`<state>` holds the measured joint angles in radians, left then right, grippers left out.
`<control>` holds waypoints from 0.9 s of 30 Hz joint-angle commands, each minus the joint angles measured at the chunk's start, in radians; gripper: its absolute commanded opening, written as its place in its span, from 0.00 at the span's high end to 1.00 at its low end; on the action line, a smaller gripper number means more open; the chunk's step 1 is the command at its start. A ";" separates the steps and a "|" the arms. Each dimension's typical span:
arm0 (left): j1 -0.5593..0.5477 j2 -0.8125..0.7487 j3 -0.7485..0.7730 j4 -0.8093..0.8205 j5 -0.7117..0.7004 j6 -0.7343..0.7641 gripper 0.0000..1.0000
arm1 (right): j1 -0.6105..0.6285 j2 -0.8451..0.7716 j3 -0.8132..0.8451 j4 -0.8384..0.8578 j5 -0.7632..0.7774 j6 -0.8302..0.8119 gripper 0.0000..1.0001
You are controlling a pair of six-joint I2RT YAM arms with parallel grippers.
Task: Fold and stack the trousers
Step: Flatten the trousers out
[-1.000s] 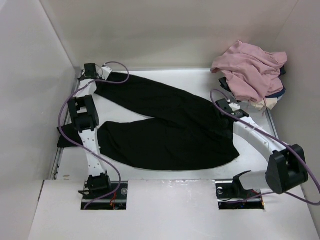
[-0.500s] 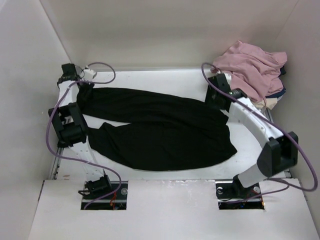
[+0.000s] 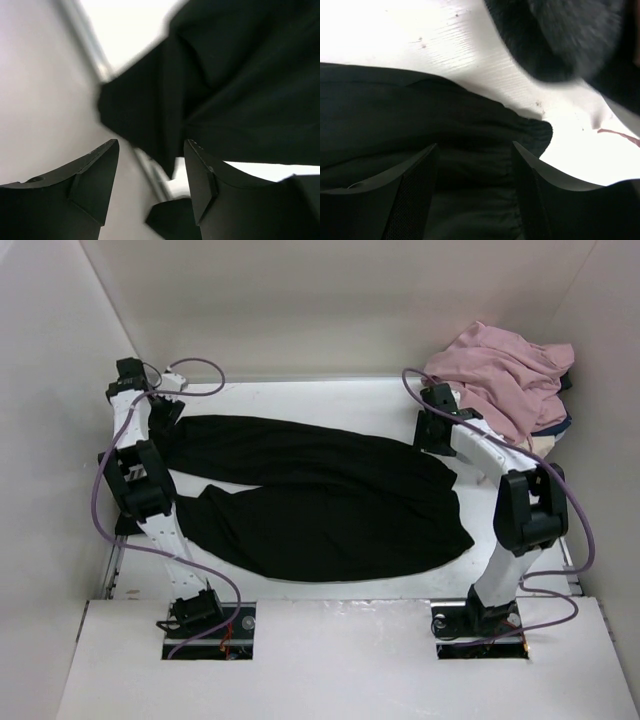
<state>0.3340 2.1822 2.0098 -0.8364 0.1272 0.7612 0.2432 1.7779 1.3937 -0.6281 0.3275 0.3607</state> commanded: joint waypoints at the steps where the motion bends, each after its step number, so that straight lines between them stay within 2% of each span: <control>1: 0.012 -0.004 0.007 -0.082 0.054 -0.013 0.48 | -0.011 0.035 0.024 0.038 -0.041 -0.031 0.35; 4: 0.020 -0.018 -0.029 -0.124 0.083 -0.002 0.49 | -0.025 0.058 0.030 0.042 -0.041 -0.020 0.36; 14: 0.115 -0.042 -0.094 -0.012 0.058 -0.105 0.52 | -0.032 0.064 0.025 0.053 -0.044 -0.014 0.38; 18: 0.118 -0.009 -0.105 -0.029 0.066 -0.097 0.55 | -0.032 0.063 0.016 0.057 -0.045 -0.016 0.38; 23: 0.118 -0.019 -0.103 -0.076 0.167 -0.111 0.55 | -0.032 0.063 0.030 0.054 -0.041 -0.020 0.38; 27: 0.124 0.008 -0.088 -0.053 0.148 -0.114 0.55 | -0.032 0.084 0.042 0.056 -0.042 -0.031 0.37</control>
<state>0.4511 2.2127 1.9064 -0.8948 0.2420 0.6582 0.2153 1.8610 1.3945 -0.6132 0.2859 0.3462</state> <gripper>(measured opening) 0.454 0.624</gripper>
